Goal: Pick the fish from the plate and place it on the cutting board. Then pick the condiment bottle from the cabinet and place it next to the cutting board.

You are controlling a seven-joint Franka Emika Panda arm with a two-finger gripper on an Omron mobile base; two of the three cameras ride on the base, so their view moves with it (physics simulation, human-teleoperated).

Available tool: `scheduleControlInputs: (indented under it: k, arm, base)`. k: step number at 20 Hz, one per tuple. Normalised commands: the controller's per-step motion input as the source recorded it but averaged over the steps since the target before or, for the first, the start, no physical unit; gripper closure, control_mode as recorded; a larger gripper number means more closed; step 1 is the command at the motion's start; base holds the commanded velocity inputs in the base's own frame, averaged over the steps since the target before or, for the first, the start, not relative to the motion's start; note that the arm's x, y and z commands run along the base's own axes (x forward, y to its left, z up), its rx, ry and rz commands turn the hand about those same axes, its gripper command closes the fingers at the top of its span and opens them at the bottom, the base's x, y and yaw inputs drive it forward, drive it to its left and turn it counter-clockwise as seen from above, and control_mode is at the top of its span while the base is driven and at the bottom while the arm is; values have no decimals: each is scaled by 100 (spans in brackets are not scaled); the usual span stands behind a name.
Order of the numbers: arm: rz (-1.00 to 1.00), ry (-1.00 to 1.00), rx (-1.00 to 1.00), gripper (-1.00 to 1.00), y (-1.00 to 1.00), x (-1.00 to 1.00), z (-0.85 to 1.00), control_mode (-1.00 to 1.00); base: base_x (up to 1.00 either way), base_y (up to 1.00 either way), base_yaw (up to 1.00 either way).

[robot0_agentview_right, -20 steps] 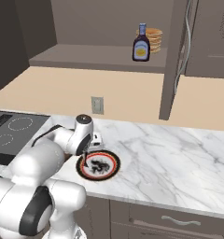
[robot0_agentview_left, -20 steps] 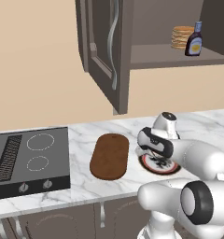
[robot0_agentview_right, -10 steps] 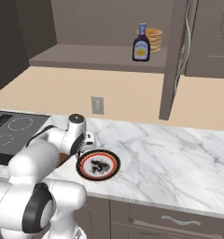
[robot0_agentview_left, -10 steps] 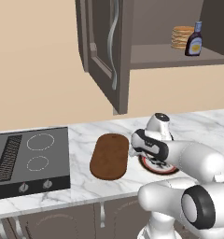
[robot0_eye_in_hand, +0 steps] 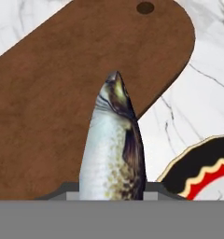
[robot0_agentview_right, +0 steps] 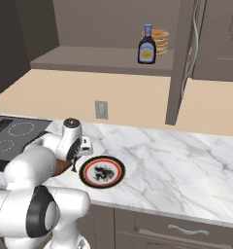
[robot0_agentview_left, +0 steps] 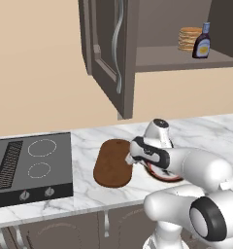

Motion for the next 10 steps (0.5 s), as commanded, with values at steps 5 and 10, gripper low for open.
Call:
scheduleControlInputs:
  k: [5, 10]
  arm:
    - [0, 0, 0, 100, 28, 0, 0, -100]
    - [-1, 0, 0, 100, 16, 8, 0, -100]
  base:
    - [0, 0, 0]
    - [0, 0, 0]
